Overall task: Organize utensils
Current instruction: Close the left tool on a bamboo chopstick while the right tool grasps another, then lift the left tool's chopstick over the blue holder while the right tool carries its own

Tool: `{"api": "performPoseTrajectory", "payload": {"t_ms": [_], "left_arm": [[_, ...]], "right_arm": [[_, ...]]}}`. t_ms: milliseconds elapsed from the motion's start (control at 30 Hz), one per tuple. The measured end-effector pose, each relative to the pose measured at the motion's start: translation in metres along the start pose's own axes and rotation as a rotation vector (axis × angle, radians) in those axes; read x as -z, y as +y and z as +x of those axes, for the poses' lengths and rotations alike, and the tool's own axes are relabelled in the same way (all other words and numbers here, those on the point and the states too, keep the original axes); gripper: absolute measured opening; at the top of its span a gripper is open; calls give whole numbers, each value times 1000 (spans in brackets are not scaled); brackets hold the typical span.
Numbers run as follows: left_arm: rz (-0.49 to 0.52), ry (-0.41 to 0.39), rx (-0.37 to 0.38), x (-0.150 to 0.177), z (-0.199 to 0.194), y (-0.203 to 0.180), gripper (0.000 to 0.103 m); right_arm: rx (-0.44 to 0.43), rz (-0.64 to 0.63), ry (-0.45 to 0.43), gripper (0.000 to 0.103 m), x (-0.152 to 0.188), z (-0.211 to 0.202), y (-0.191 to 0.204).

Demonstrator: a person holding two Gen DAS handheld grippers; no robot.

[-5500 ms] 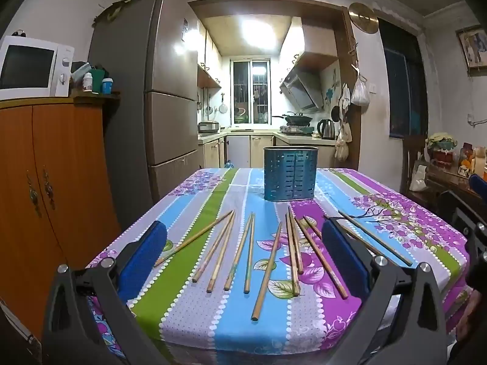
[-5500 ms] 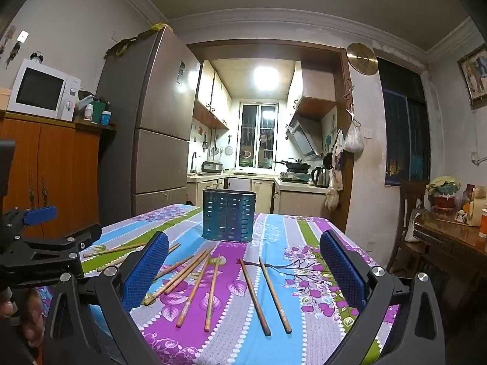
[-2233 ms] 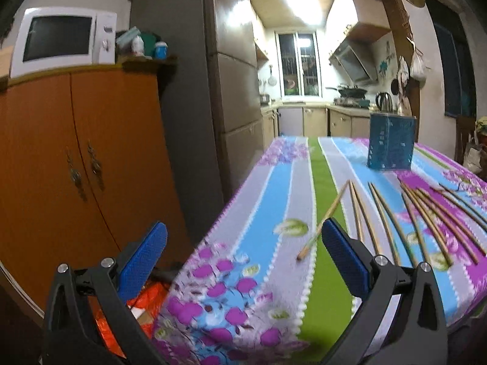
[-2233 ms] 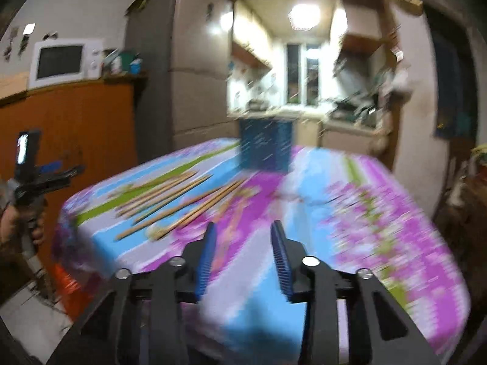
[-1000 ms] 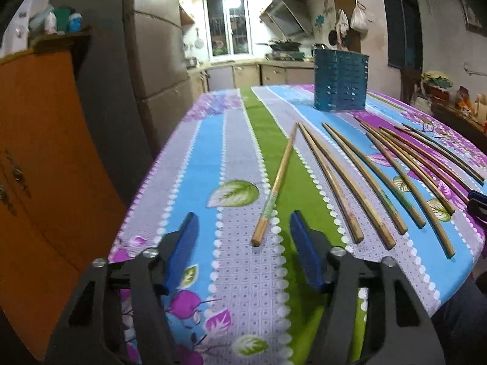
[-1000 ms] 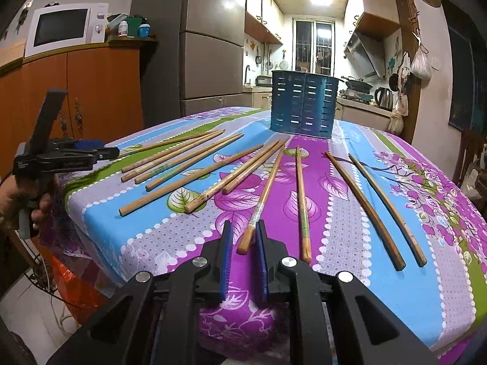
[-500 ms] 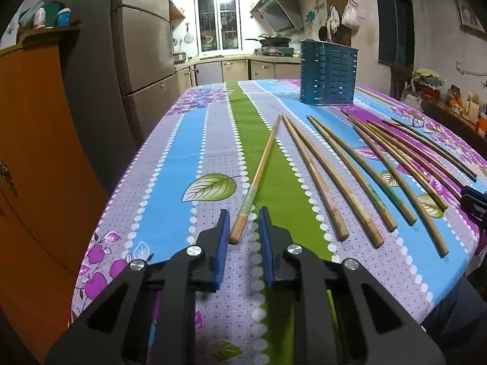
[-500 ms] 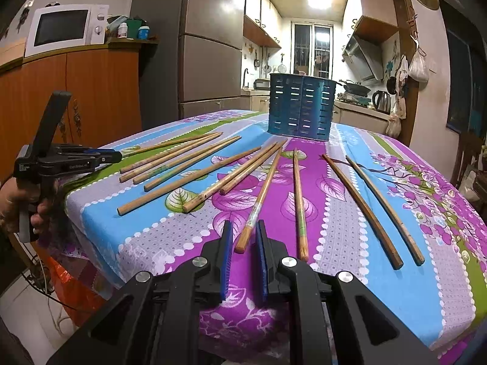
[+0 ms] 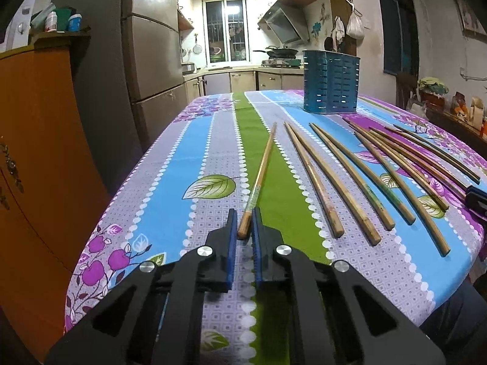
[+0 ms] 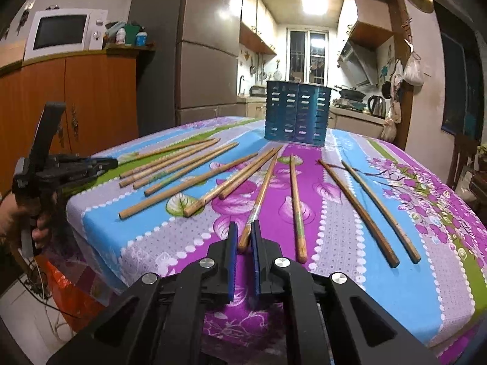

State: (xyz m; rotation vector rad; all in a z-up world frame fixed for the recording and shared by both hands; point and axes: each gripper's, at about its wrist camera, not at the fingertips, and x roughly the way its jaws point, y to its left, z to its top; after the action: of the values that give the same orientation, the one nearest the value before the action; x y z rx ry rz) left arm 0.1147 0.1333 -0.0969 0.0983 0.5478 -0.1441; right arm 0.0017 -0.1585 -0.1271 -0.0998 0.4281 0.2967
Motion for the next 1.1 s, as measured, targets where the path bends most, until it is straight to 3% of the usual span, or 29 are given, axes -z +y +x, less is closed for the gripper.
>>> {"api": "performPoseTrajectory", "payload": {"t_ms": [167,367,700,833,1100], "left_arm": [[-6,-33,-6,-5,-10,-4,5],[-6,-126,-12,-30,-40,-8,5],[5,-281,12,-97,-76,-9,5],[27,-312,21,-124,-76,-17,5],[18,-299,72,-171,-59,-23,5]], "right_arm": [[16,1,-45,9,-12,-13,-3],[27,-37,-130,8,-37,-38,-6],[-2,-109,-281,8,-114,-58,-19],[-36,-108,-279,8,-149,-45,-34],[-85,-78,-217,8,-187,-8,-58]]}}
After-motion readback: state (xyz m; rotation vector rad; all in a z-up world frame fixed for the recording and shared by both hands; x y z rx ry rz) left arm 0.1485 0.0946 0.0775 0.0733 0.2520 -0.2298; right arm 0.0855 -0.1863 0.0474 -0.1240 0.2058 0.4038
